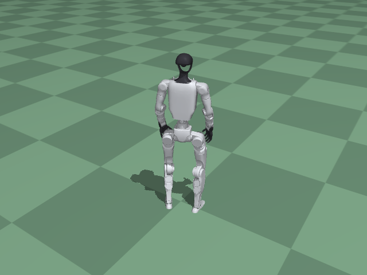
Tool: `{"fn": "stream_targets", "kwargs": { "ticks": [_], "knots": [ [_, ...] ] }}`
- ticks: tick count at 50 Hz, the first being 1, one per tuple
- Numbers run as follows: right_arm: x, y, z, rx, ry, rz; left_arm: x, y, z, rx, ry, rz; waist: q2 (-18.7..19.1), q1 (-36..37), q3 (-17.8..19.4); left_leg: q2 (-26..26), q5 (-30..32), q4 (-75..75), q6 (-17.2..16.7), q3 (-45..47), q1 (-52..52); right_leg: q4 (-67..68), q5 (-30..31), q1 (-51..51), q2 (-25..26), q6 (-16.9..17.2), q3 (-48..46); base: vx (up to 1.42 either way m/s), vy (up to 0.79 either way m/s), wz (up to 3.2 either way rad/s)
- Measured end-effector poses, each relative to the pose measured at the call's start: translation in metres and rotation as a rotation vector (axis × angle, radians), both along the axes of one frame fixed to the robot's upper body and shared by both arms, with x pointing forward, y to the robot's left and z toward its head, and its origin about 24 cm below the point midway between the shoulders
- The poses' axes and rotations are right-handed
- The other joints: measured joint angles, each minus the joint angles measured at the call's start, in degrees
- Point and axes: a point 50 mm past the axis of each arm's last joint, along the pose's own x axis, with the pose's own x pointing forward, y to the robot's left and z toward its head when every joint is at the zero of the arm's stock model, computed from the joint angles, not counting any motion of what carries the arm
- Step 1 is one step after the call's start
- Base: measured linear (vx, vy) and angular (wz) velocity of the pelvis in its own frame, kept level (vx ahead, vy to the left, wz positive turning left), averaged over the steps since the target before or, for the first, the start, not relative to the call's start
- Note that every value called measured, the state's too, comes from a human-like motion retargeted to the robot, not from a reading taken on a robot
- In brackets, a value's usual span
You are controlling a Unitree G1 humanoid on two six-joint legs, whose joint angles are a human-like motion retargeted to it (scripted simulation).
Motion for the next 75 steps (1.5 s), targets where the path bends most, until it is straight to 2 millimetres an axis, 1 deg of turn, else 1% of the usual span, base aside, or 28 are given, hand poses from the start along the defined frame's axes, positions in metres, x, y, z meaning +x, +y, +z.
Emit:
{"fn": "stream_targets", "kwargs": {
  "ticks": [35,75],
  "knots": [
    [-0.0031,-0.0013,-0.0020,0.011,0.034,-0.024,-0.0017,-0.0003,-0.0009,-0.013,0.017,0.026,0.49,0.15,0.00,0.41,-0.60,1.23,0.02,-0.06,-0.68,0.44,-0.34,-0.29,0.23,-0.34,0.15,0.00,0.00,0.00],
    [-0.0043,-0.0043,-0.0017,0.044,0.042,-0.067,-0.0023,-0.0067,-0.0015,-0.040,0.016,0.026,0.78,0.09,-0.03,-0.19,0.63,-2.50,-0.09,-0.01,0.59,-0.94,0.91,-0.09,0.24,0.14,-0.18,0.00,0.00,0.00]
  ]
}}
